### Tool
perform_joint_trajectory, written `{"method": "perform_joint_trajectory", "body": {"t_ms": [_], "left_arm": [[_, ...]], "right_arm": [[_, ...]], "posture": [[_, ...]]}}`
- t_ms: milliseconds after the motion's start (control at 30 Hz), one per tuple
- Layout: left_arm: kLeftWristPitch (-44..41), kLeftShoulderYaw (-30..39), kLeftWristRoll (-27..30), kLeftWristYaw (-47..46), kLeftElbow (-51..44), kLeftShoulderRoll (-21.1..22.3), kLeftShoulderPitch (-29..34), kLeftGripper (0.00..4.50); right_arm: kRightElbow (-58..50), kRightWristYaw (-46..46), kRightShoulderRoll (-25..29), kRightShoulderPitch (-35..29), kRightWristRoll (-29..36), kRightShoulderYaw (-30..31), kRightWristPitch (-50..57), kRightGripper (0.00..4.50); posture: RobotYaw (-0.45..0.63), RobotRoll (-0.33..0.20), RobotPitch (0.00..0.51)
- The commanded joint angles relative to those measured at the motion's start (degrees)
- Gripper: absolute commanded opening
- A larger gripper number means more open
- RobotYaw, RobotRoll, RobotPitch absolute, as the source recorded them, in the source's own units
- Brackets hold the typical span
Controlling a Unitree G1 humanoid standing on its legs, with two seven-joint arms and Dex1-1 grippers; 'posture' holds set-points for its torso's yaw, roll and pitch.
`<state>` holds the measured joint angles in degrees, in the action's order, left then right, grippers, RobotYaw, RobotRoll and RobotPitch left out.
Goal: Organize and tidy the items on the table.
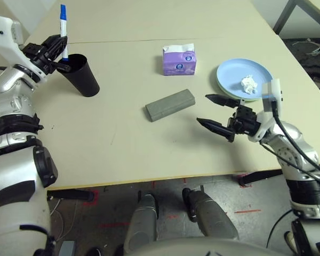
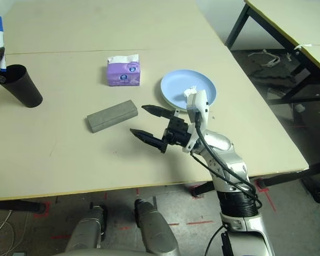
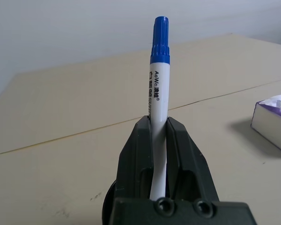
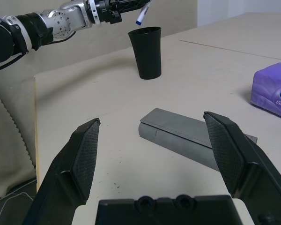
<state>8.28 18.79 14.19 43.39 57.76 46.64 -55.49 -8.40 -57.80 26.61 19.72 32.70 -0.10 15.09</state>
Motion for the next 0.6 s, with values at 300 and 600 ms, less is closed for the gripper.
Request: {"method": "perform_joint_trajectory", "body": {"t_ms": [300, 600], "left_arm": [[-0.8, 2.9, 2.7, 0.4, -0.9, 1.7, 3.5, 3.76], [-4.2, 7.3, 8.7, 4.0, -5.0, 2.9, 5.2, 4.48]], "right_arm": [[0.1, -1.0, 0.9, 0.5, -0.3, 0.5, 0.7, 4.5], [1.7, 4.1, 0.8, 1.0, 1.7, -5.4, 1.2, 4.5]], "posture": [[-0.16, 0.0, 0.235], [-0.15, 0.0, 0.235]]}}
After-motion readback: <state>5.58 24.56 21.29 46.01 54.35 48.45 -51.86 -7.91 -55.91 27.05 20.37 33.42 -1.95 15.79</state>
